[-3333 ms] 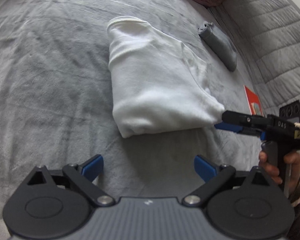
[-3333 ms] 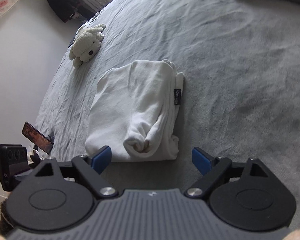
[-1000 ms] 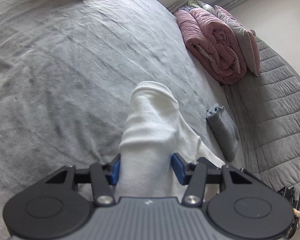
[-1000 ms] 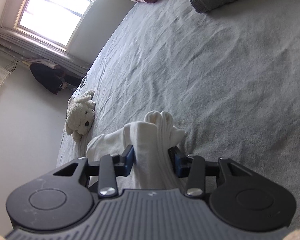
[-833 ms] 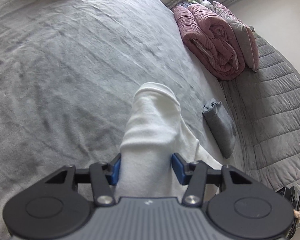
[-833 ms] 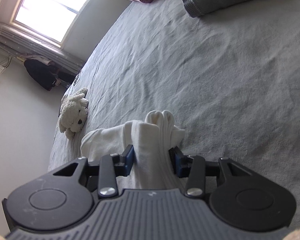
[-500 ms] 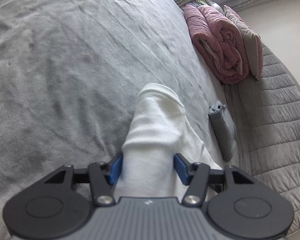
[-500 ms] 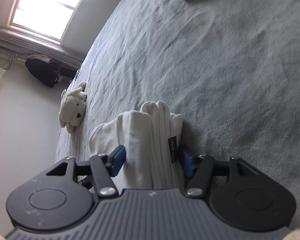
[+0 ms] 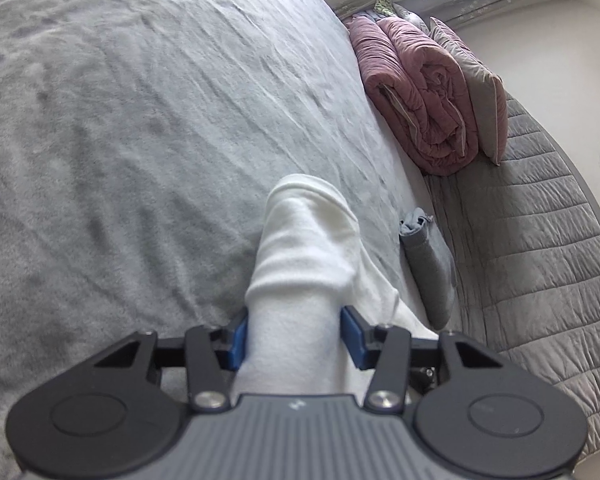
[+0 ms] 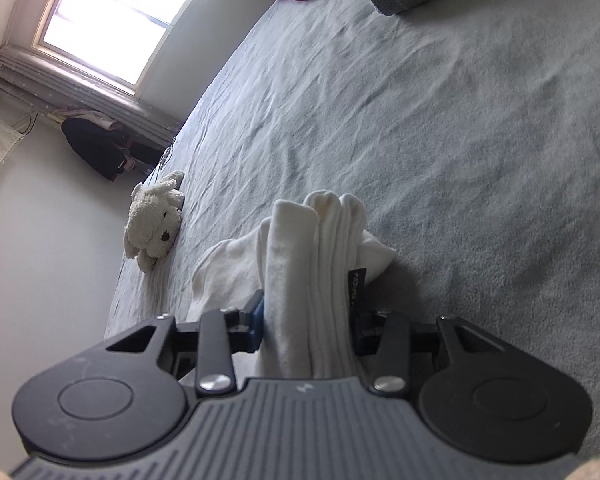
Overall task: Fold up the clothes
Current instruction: 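Lift and carry the folded sweatshirt with both grippers toward the grey garment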
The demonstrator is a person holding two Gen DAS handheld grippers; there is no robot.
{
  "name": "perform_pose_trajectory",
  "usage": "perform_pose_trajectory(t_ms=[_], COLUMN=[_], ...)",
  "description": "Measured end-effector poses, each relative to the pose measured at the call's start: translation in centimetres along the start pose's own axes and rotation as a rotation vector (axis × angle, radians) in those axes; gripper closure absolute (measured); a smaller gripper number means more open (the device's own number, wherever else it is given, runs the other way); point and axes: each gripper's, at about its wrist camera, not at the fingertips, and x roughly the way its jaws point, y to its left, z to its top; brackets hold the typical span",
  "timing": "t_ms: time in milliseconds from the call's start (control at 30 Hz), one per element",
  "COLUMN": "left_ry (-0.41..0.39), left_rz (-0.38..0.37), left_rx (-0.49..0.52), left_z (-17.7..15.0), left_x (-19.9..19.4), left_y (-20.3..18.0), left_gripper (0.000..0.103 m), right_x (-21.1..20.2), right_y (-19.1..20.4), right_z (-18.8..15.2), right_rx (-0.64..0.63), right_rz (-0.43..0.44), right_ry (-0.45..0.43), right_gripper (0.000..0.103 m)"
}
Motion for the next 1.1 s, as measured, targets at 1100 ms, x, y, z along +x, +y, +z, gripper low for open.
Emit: perform_pose_trajectory(t_ms=[1100], left_ry=[0.034], left_rz=[-0.172], left_rx=[0.361], left_z=[10.3], left_x=[20.6], left_y=[-25.6], left_gripper=[0.059], right_x=[-5.1], right_y=[-4.5], right_z=[22.9], right_rx=[0.061], right_rz=[0.039], right_ry=[-0.5], right_gripper=[0.06])
